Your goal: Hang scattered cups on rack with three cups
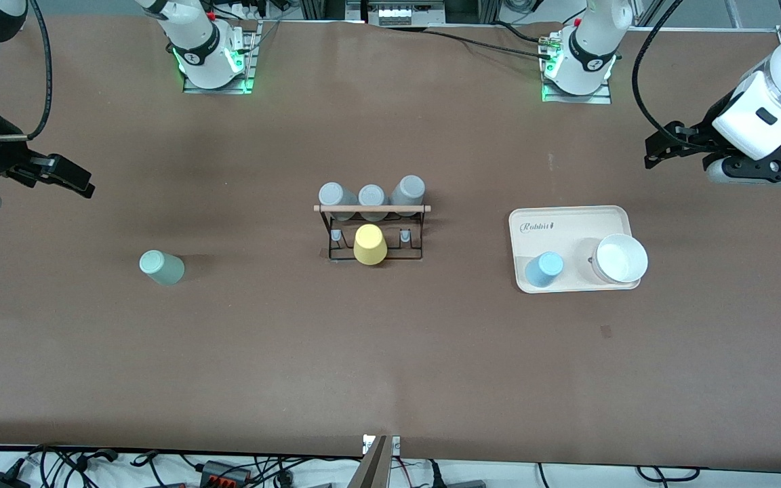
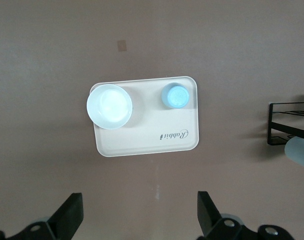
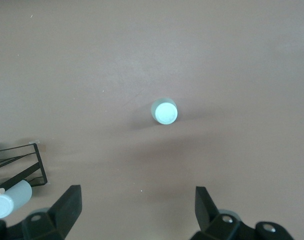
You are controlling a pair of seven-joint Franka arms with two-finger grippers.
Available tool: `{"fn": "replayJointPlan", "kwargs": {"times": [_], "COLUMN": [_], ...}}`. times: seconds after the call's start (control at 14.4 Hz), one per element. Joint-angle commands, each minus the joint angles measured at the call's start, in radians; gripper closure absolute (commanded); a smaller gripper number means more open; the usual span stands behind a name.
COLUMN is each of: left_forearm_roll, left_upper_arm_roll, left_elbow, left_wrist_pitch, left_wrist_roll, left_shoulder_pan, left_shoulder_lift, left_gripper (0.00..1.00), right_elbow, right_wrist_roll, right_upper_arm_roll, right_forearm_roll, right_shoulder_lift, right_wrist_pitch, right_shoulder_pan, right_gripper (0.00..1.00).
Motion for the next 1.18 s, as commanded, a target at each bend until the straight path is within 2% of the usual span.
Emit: {"fn": "replayJointPlan", "kwargs": {"times": [0.0, 0.7, 0.91, 1.11], "left_forearm_roll": [-0.028, -0.048, -0.045, -0.044], "left_upper_arm_roll": [-0.001, 0.004, -0.002, -0.004], "left_elbow": [0.005, 0.005, 0.005, 0.007], "left_wrist_pitch": [0.005, 0.006, -0.001, 0.017], "left_wrist_roll": [-0.007, -0.006, -0.007, 0.008], "left_shoulder_pan": [0.004, 0.004, -0.003, -0.009], "left_shoulder_lift": [0.000, 0.003, 0.029, 0.102], "left_gripper": [0.00, 0.00, 0.00, 0.00], "right_elbow": [0.017, 0.018, 0.018, 0.018], "right_wrist_roll": [0.029, 0.031, 0.040, 0.030], "right_upper_arm_roll": [0.007, 0.008, 0.010, 0.010], "right_forearm_roll": [0.047, 0.001, 0.000, 0.000], "right_shoulder_lift": [0.017, 0.009, 0.009, 0.009], "right_wrist_pitch": [-0.009, -0.011, -0.012, -0.012], "right_shoulder_pan": [-0.003, 0.003, 0.002, 0.002], "right_gripper": [0.00, 0.00, 0.00, 0.00]}}
